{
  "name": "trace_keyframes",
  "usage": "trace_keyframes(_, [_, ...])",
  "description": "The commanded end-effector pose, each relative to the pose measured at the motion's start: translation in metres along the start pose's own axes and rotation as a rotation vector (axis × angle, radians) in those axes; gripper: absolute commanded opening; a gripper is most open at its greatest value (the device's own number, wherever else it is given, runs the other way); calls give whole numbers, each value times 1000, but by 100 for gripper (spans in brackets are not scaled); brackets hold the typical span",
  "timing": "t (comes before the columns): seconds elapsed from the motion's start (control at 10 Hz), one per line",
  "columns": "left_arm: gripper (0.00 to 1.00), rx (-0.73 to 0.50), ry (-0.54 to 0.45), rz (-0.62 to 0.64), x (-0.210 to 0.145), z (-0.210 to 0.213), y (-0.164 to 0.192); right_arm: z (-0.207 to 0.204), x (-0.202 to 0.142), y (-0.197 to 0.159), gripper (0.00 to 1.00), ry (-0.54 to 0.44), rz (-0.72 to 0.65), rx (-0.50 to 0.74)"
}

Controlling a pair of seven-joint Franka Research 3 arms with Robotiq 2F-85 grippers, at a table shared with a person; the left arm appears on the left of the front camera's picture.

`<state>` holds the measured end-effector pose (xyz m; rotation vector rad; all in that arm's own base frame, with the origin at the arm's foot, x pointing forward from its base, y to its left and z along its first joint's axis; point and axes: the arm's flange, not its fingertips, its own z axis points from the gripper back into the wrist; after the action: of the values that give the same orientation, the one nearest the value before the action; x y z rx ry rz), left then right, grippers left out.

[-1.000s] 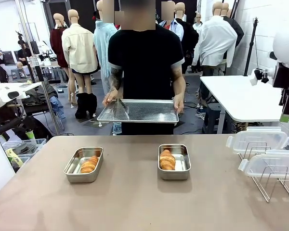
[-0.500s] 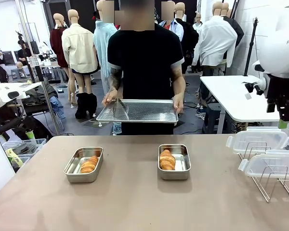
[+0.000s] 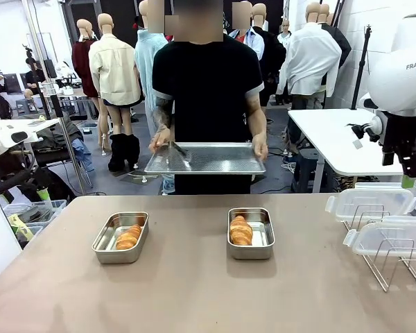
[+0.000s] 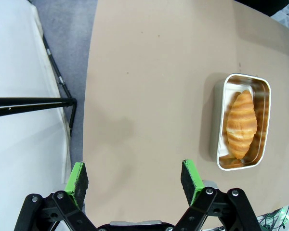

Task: Place the bread in airtight containers.
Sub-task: Pick up one Airtight Container lid and hand it to the human.

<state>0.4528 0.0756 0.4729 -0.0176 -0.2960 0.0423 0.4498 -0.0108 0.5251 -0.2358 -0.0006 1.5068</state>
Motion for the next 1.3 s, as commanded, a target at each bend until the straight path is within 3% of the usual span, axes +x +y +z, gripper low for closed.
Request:
trace_keyframes(0.0, [100,5,0,7,0,0,1,1,0,1,100,-7,-4,1])
trace_keyframes(1.2, [100,5,0,7,0,0,1,1,0,1,100,-7,-4,1])
